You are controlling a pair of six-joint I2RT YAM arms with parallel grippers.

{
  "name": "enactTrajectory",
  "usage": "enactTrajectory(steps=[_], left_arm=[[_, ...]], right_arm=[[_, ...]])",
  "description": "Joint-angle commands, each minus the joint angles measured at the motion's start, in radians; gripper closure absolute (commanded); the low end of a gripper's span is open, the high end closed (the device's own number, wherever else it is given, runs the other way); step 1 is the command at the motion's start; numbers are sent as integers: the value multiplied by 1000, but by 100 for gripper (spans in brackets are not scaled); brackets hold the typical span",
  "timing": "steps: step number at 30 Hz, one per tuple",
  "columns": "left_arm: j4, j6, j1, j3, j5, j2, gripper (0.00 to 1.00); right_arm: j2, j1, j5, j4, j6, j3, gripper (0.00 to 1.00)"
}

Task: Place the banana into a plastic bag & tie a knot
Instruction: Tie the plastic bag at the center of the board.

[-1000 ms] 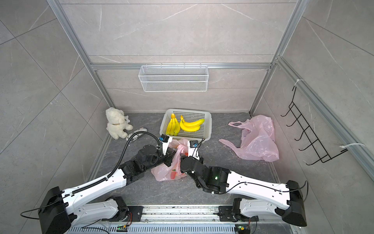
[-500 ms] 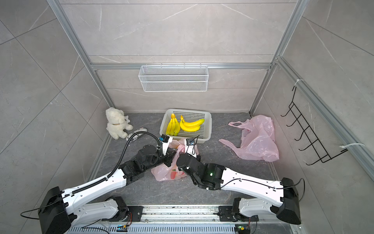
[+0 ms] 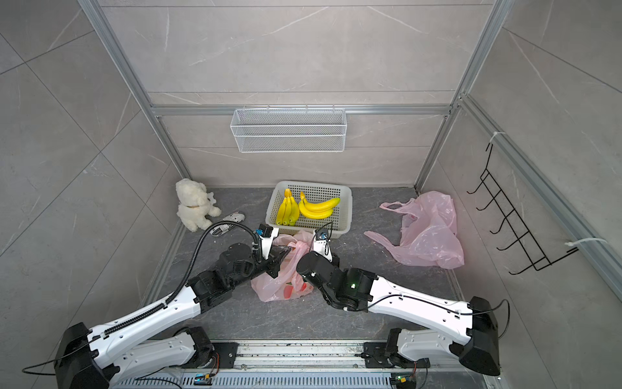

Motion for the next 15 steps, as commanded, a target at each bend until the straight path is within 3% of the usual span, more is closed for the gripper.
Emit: enactTrajectory(steps=[1,9,15], left_arm=[[-23,13,25,-14,-70,-47,100],[-149,-85,125,-50,-244,-114,100],[-225,-192,272,-106,-262,-153,100]], right_arm=[[-21,-5,44,-63,19,-21,100],[12,-14,61,-95,38,-48,100],[26,-112,25,-86,81,-151,100]])
